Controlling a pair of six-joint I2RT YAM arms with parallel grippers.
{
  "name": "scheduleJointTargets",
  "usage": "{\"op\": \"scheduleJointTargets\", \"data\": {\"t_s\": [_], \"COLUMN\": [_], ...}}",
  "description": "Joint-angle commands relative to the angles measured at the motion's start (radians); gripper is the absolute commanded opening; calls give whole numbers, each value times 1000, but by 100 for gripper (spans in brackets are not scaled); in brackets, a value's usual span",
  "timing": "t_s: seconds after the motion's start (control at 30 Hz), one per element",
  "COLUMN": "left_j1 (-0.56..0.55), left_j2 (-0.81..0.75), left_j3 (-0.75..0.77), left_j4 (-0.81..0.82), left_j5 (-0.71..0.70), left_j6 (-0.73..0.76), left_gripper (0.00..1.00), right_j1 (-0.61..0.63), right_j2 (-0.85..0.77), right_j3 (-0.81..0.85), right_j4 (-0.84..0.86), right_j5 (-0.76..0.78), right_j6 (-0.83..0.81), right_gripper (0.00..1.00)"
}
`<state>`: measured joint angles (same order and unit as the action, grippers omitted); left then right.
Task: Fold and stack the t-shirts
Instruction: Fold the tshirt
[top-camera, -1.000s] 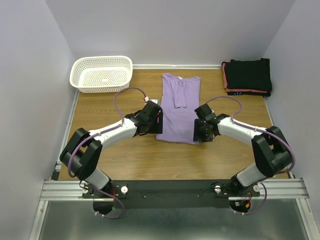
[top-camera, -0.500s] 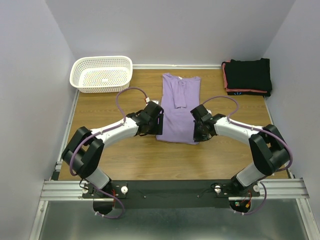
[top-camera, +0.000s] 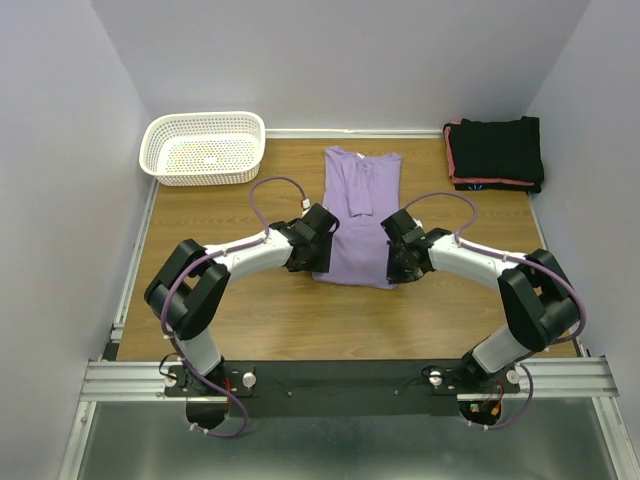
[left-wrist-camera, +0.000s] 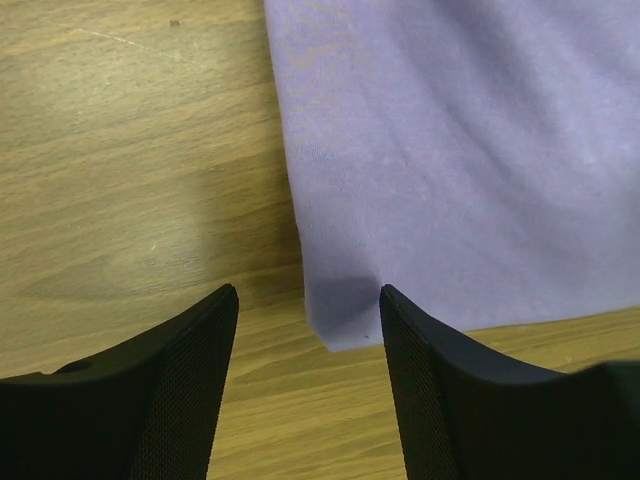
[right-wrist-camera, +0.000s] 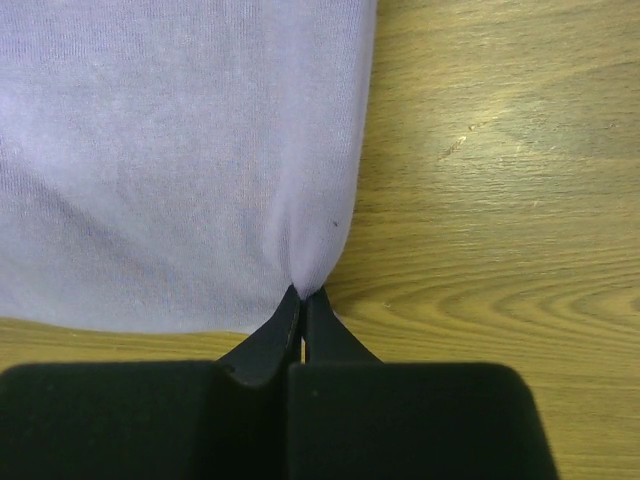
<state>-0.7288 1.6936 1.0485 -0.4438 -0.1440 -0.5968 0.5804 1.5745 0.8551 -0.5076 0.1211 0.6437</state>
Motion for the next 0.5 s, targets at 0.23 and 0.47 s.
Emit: {"op": "scheduleJointTargets", "data": {"t_s": [0.23, 0.47], "left_j1": [-34, -43], "left_j2": [57, 126], "left_j3": [61, 67], "left_j4": [-72, -98], "left_j5": [-28, -16], "left_j6": [-3, 8], "left_gripper": [62, 62], "right_j1": [13, 15], "right_j2": [56, 44], "right_j3": [-85, -90], "right_j4": [-77, -74], "right_j5": [49, 54], "right_j6": [-32, -35], "right_gripper": [1, 1]}}
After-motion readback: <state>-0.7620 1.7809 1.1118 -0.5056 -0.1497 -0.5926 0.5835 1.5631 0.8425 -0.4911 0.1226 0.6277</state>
